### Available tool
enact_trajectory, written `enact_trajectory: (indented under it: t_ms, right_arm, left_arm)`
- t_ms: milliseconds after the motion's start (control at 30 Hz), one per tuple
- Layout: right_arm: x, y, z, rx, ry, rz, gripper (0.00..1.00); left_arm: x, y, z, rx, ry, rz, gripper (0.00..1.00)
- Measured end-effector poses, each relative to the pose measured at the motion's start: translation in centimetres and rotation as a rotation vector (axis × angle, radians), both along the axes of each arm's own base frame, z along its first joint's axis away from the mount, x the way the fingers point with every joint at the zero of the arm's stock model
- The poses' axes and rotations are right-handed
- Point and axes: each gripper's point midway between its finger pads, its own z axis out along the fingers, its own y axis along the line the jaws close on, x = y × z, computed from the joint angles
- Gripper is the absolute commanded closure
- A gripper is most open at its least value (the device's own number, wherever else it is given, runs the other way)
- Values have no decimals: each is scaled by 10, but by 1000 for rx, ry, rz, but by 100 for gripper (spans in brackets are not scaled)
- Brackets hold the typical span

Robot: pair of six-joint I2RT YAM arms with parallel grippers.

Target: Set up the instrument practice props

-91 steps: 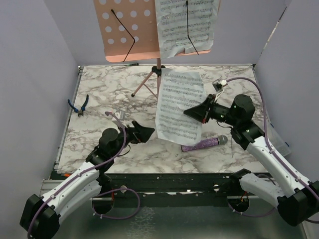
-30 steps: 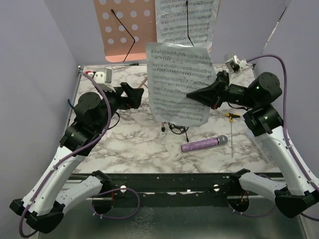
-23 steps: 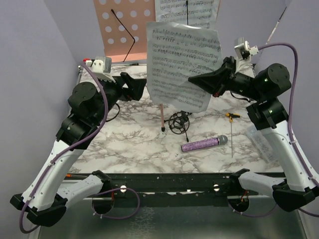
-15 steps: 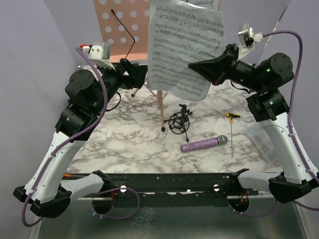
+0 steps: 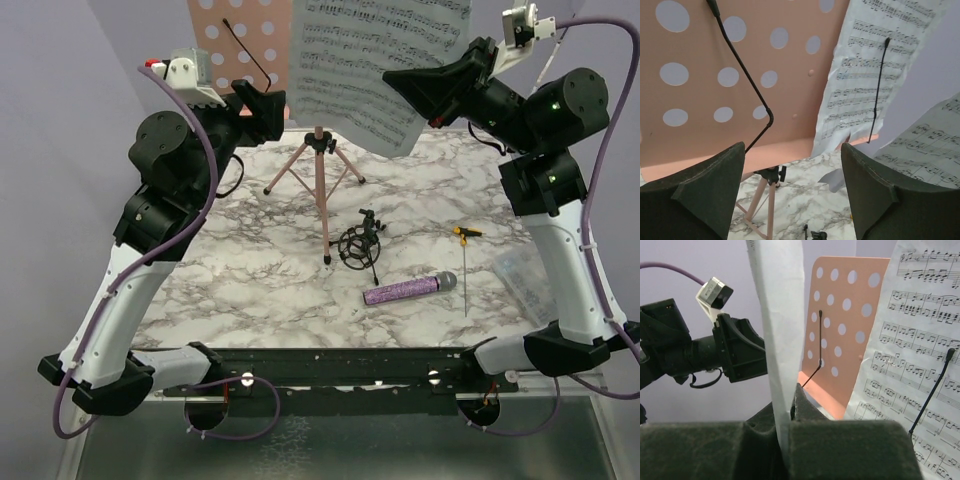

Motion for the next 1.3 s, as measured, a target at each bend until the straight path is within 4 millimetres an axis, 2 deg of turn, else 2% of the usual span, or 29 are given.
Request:
enact_trajectory:
  t_ms: [167,267,400,667,1067,1300]
  right_arm:
    - [22,4,-1,-4,15,-38,100]
    - [38,7,0,-9,25,-66,100]
    - [52,11,-1,-14,34,-86,100]
    - [60,12,2,-7,35,-100,100]
    - [80,18,-3,24,58,-114,100]
    - [84,16,5,67,48,-131,100]
  left_arm:
    - [23,-6,-14,35,37,43,24]
    - [35,-12,-22,53,55,51,30]
    - [42,-16,-27,67,64,53,34]
    - [48,-13,-23,63,55,70,42]
    - [57,-7,-21,53,44,96,59]
    - [58,-7,-17,45,28,91,68]
